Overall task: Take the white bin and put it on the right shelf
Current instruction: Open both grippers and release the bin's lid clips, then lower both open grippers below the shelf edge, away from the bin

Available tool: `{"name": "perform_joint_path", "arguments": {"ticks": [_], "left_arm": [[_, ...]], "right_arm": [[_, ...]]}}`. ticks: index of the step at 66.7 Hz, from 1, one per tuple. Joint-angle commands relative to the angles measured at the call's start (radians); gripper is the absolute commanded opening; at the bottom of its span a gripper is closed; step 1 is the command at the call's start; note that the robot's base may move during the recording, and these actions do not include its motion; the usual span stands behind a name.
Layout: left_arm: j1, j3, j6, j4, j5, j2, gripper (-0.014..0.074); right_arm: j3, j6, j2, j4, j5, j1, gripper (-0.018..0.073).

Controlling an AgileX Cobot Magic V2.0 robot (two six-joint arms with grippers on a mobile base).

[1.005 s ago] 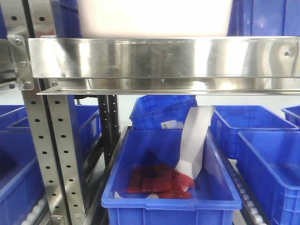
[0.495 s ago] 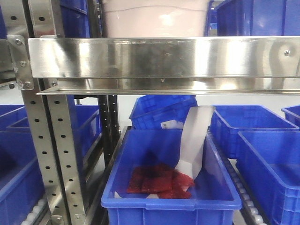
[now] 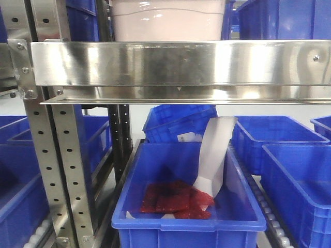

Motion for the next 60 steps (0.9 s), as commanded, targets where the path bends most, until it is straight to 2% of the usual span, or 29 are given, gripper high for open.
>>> {"name": "perform_joint_path", "arguments": {"ticks": [1, 7, 12, 19, 21, 26, 31, 38, 48, 60], "left_arm": [[-0.017, -0.040, -0.043, 0.019, -0.066, -0.118, -0.0118], [-0.032, -0.040, -0.094, 0.151, -0.170, -0.181, -0.0118], [-0.050, -0.040, -0.176, 0.318, -0.248, -0.232, -0.0118], [-0.075, -0.040, -0.361, 0.612, -0.284, -0.290, -0.0118], [-0.083, -0.038, -0.413, 0.720, -0.284, -0.305, -0.0118], [-0.107, -0.021, -0.535, 0.904, -0.284, -0.346, -0.0118], [-0.128, 0.015, -0.608, 1.013, -0.289, -0.395, -0.0118], [-0.143, 0.105, -0.651, 1.114, -0.335, -0.486, -0.0118], [-0.144, 0.295, -0.727, 1.244, -0.403, -0.629, -0.0118], [-0.129, 0.510, -0.733, 1.301, -0.493, -0.813, -0.0118]], "right_arm": [[-0.039, -0.001, -0.127, -0.025, -0.060, 0.000, 0.0074], [-0.039, 0.000, -0.208, -0.148, -0.148, 0.015, 0.0074], [-0.033, 0.046, -0.279, -0.292, -0.228, 0.041, 0.0074], [-0.010, 0.203, -0.367, -0.538, -0.314, 0.084, 0.0074], [0.005, 0.248, -0.390, -0.611, -0.340, 0.097, 0.0074], [0.057, 0.344, -0.450, -0.792, -0.399, 0.124, 0.0074], [0.124, 0.432, -0.505, -0.903, -0.434, 0.131, 0.0074], [0.250, 0.508, -0.596, -0.979, -0.499, 0.131, 0.0074], [0.434, 0.520, -0.727, -0.983, -0.600, 0.131, 0.0074], [0.609, 0.515, -0.860, -0.985, -0.646, 0.131, 0.0067]]}}
